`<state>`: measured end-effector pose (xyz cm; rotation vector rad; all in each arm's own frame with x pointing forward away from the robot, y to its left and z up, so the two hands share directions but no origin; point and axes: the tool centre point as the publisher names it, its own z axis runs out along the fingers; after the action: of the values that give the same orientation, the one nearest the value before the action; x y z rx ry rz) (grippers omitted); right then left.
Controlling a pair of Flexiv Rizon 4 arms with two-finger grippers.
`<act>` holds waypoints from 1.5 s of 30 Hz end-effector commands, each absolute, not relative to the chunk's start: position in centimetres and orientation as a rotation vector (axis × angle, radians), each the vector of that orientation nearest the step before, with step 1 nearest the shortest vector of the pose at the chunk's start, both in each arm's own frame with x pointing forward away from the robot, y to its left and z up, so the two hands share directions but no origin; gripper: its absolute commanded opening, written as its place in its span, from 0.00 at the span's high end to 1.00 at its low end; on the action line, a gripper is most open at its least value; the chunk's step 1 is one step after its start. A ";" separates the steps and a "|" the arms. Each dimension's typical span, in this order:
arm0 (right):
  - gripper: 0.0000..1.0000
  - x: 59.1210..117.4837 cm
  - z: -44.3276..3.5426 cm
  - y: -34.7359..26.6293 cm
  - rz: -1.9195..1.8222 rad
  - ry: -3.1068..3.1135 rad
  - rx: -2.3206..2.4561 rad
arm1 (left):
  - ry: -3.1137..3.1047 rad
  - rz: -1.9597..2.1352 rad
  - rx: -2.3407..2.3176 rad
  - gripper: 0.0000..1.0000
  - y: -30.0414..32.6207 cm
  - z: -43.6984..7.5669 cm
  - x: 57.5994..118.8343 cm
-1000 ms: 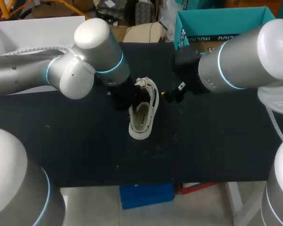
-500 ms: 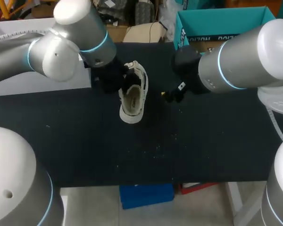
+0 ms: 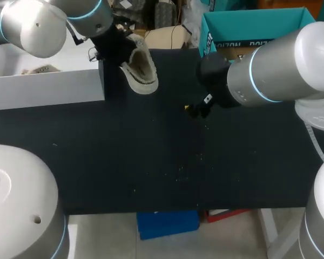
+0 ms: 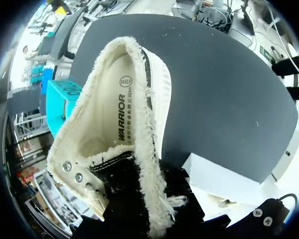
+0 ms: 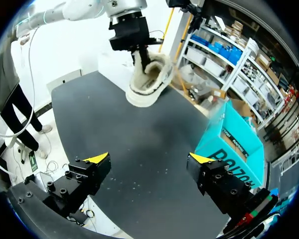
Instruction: Take the shoe out of the shoebox, open the shoe tongue, remove and reinsert the insole, then place the shoe into the shoebox
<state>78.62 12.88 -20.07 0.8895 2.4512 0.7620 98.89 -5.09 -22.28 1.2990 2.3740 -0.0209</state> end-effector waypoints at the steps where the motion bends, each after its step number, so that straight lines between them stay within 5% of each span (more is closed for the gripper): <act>1: 0.00 78.7 -20.1 13.0 0.763 2.451 0.890 | 2.505 0.081 0.580 1.00 0.0 -18.1 98.4; 27: 0.00 78.7 -20.1 13.0 0.763 2.451 0.890 | 2.570 0.027 -0.180 1.00 23.0 -22.7 106.5; 45: 0.00 78.7 -20.1 13.0 0.763 2.451 0.890 | 2.610 0.096 -0.123 1.00 24.7 -25.9 112.7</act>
<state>78.62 12.88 -20.07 0.8895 2.4512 0.7620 111.48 24.79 -25.15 -0.1253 2.6030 0.0962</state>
